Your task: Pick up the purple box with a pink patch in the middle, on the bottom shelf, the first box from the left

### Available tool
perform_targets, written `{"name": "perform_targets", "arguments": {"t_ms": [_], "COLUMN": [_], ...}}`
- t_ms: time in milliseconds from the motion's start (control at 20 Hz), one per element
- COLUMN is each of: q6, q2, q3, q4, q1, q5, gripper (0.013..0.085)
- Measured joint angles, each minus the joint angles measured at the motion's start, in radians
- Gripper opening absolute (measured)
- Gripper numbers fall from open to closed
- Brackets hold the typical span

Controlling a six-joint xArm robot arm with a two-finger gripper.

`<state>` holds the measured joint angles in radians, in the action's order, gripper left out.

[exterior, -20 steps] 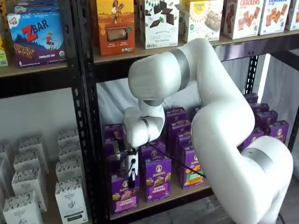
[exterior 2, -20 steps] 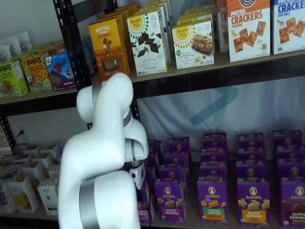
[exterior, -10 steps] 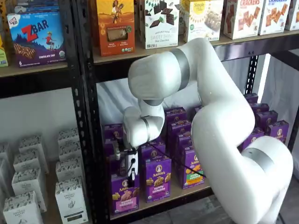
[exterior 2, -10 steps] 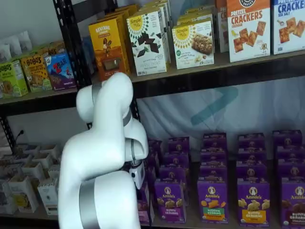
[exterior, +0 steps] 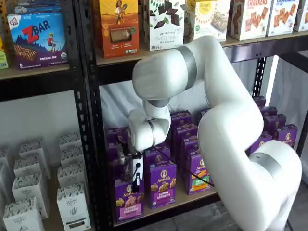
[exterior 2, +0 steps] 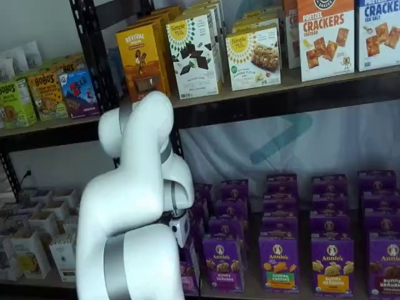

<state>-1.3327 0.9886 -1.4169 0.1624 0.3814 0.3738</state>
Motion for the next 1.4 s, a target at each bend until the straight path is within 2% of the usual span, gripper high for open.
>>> {"name": "perform_targets", "arguments": {"t_ms": [400,550,750,1100,1200,1300,1400], "q6": [0.004,-0.019,-0.038,-0.037,-0.03,-0.051,-0.017], "q2": [-0.062,-0.1,-0.174,-0.326,-0.387,-0.464,-0.549], "q3": [0.083,0.131,0.219,0.388,0.452,0.524,0.598], "q4": [-0.003,0.024,0.05,0.051,0.04,0.057,0.012], "q1": [0.002,0.006,0.011,0.015,0.011,0.006,-0.005], "q5": [-0.002,-0.003,-0.009,-0.012,-0.01,0.002,0.018], "gripper": [0.033,0.033,0.033,0.033,0.033,0.033,0.033]}}
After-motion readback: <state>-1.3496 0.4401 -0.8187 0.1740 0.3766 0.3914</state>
